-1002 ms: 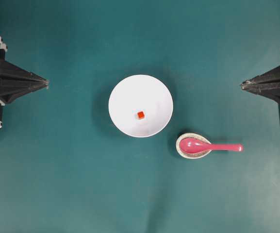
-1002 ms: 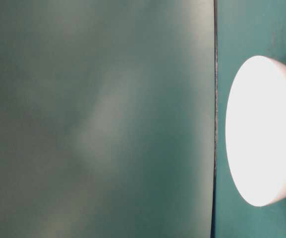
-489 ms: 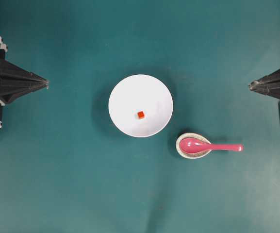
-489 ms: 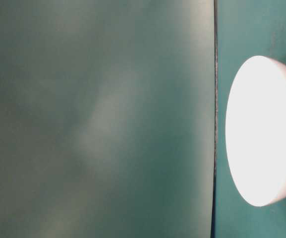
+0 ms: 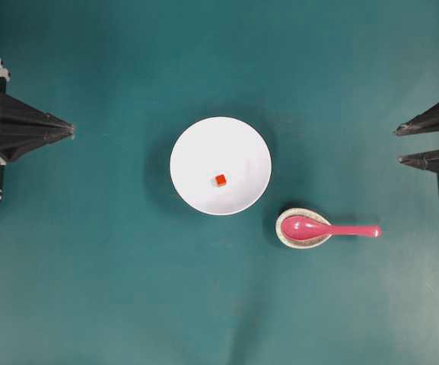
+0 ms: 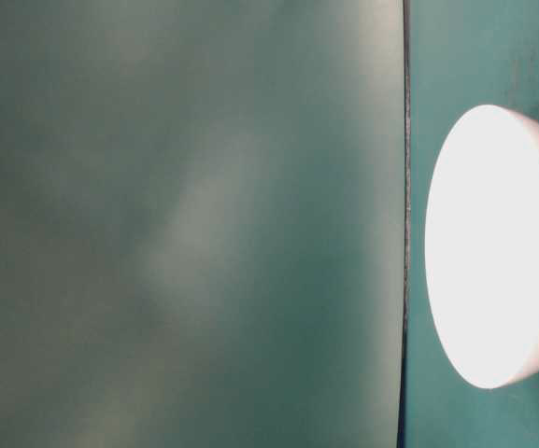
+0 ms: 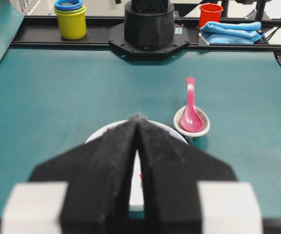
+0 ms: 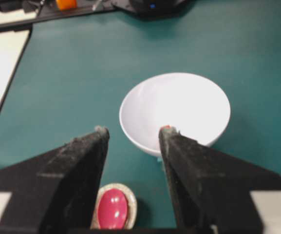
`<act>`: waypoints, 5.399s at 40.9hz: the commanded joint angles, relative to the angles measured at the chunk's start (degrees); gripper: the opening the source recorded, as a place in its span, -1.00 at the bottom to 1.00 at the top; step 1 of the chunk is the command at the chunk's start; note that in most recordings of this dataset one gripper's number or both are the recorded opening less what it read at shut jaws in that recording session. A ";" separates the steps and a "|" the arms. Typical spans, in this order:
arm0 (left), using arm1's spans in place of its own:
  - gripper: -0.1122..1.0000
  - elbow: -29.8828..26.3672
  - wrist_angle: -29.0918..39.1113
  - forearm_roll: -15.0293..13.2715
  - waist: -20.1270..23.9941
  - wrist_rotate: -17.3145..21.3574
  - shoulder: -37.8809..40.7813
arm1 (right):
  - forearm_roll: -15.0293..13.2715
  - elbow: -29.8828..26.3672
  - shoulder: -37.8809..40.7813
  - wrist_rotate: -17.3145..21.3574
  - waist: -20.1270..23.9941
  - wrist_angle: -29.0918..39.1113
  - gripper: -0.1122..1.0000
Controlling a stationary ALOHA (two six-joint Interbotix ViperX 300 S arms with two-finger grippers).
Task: Grip the spoon and scoop the red block from the bowl with right arm.
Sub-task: 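Move the right gripper toward the pink spoon handle, then close the right gripper on the pink spoon handle end, then lift the spoon with the right gripper and swing it over the bowl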
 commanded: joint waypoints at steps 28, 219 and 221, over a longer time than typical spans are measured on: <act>-0.80 -1.58 0.62 0.18 1.23 -0.18 -0.26 | 6.15 8.35 10.02 0.35 13.18 -10.72 0.16; -0.80 -1.58 -2.90 0.18 -0.26 -1.05 -0.53 | 21.45 -24.08 32.70 -22.94 -7.38 26.46 -0.40; -0.80 -1.58 -2.90 0.09 -0.35 -1.05 -0.53 | 21.01 -25.58 33.49 -22.85 -7.47 28.13 -0.40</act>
